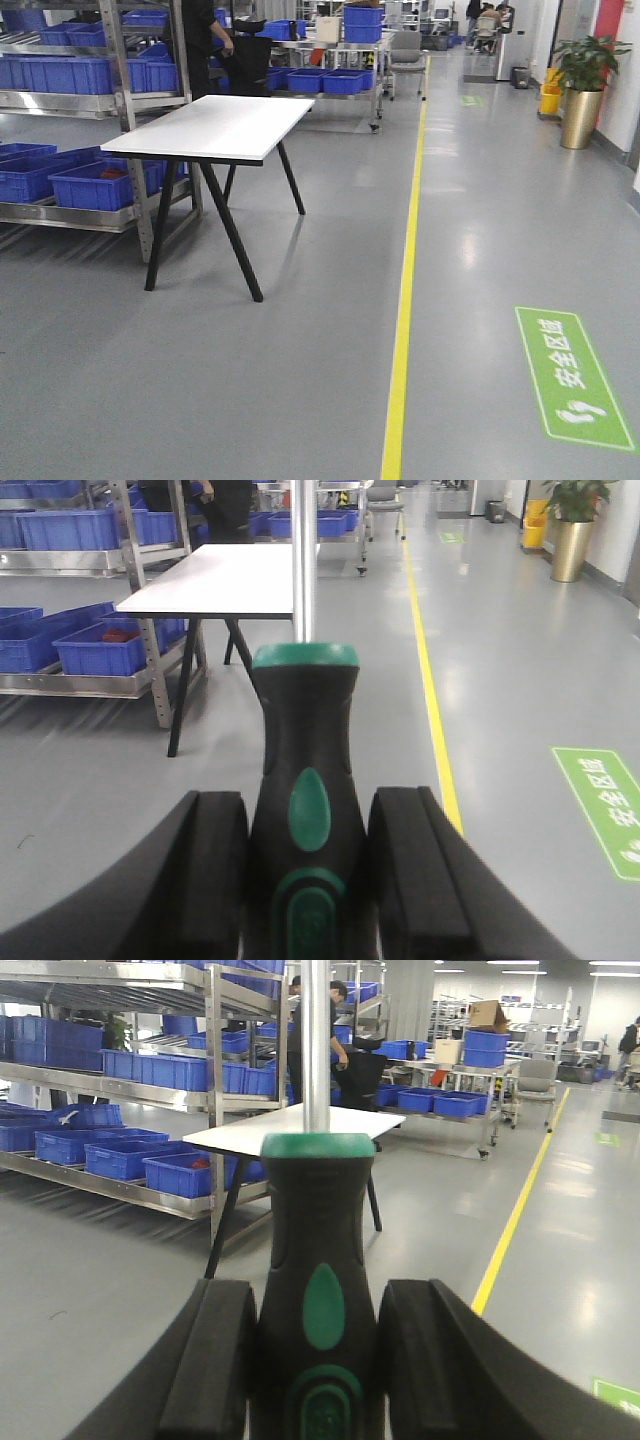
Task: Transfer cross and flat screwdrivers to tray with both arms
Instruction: 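Drive the base with both screwdrivers held to the grey tray shelf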
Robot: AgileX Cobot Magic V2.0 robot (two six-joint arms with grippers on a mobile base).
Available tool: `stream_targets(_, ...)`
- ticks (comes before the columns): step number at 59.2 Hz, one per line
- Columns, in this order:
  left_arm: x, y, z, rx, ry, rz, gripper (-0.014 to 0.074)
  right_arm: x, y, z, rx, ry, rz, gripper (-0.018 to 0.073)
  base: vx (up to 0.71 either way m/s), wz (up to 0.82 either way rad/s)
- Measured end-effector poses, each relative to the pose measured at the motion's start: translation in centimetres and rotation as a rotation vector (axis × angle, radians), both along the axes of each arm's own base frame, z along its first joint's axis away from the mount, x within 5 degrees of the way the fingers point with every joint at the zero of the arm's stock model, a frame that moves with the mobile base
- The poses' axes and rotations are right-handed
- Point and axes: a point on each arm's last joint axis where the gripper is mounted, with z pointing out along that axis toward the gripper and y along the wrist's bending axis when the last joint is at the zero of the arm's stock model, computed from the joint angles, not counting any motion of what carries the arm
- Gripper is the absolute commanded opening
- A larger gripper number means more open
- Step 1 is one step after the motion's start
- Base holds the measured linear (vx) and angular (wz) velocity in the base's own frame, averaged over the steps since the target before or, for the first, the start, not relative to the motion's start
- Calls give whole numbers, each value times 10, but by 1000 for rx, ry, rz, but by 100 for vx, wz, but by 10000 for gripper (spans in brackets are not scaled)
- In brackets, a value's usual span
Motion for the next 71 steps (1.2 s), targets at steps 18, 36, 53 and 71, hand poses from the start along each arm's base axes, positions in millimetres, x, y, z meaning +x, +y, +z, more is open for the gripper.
stream_targets(18, 0, 0, 0, 0, 0, 0, 0, 0, 0, 0, 0, 0, 0, -8, 50, 16)
stream_targets(36, 0, 0, 0, 0, 0, 0, 0, 0, 0, 0, 0, 0, 0, -8, 51, 19)
stream_targets(53, 0, 0, 0, 0, 1, 0, 0, 0, 0, 0, 0, 0, 0, -8, 51, 34)
stream_targets(71, 0, 0, 0, 0, 1, 0, 0, 0, 0, 0, 0, -1, 0, -8, 53, 58)
